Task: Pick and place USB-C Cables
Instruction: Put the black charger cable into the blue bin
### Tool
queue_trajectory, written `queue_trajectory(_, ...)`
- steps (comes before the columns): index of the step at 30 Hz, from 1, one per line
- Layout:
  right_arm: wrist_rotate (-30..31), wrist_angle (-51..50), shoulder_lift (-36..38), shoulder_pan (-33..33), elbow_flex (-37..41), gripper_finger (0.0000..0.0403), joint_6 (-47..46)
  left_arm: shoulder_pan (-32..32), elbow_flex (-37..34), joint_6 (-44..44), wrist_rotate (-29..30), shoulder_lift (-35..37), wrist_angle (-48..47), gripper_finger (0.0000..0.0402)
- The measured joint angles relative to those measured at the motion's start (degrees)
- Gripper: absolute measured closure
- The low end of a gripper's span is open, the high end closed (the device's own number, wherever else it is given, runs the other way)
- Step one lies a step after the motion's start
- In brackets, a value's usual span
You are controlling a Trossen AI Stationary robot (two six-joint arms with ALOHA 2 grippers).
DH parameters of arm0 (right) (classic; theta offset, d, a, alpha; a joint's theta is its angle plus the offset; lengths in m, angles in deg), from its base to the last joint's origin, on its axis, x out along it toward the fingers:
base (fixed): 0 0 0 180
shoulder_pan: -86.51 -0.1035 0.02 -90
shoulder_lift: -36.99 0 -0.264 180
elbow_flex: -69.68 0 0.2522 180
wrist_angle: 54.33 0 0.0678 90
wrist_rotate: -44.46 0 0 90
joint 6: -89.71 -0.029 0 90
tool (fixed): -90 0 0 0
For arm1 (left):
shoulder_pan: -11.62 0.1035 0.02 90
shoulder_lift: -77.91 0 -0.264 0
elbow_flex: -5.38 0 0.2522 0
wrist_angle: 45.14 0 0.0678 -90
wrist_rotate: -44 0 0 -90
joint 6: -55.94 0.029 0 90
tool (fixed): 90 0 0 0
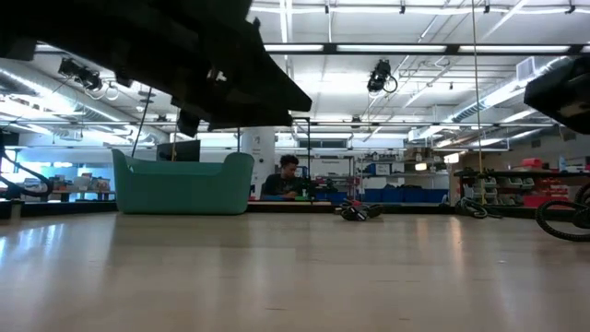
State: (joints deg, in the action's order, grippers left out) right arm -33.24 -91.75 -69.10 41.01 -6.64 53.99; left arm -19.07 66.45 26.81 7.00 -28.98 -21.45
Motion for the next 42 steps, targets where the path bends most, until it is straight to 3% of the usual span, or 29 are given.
queue_trajectory(8,2.02,-3.24,-6.31,0.22,-2.25,0.0238,-5.2,-5.1,0.0,-4.17,8.08,0.0,0.09,0.023)
queue_trajectory(12,3.6,-3.31,-7.28,0.8,-2.44,0.0303,-3.61,-7.27,0.0,-5.81,12.13,0.0,0.13,0.023)
queue_trajectory(15,8.2,-4.31,-7.37,1.53,-2.26,0.0377,0.07,-8.51,0.0,-6.68,13.0,0.0,0.15,0.023)
queue_trajectory(19,15.76,-5.79,-6.6,4.09,-0.56,0.0389,6.03,-10.31,0.0,-4.81,13.02,0.0,0.24,0.023)
queue_trajectory(21,18.62,-0.09,-5.52,6.61,2.49,0.0394,9.02,-11.38,0.0,-1.82,13.05,0.0,0.51,0.023)
queue_trajectory(24,19.48,22.41,-4.24,11.61,10.14,0.0396,14.83,-12.78,0.0,3.82,13.02,0.02,0.65,0.023)
queue_trajectory(28,7.15,56.73,-5.09,19.91,19.22,0.0398,23.57,-13.81,-0.01,19.37,11.13,0.03,0.7,0.023)
queue_trajectory(31,-3.94,71.32,-4.83,26.9,21.77,0.0398,24.38,-13.43,0.34,37.69,3.98,0.04,0.15,0.023)
queue_trajectory(33,-10.34,73.81,-4.78,31.4,22.02,0.0399,24.34,-12.5,1.3,47.47,1.08,0.04,-0.56,0.0229)
queue_trajectory(37,-23.34,73.5,-4.75,38.53,20.66,0.04,24.62,-9.06,3.33,59.96,1.21,0.04,-1.55,0.0211)
queue_trajectory(42,-28.22,72.84,-4.69,43.63,20.66,0.04,25.81,-4.34,4.12,62.79,2.23,0.04,-3.34,0.0161)
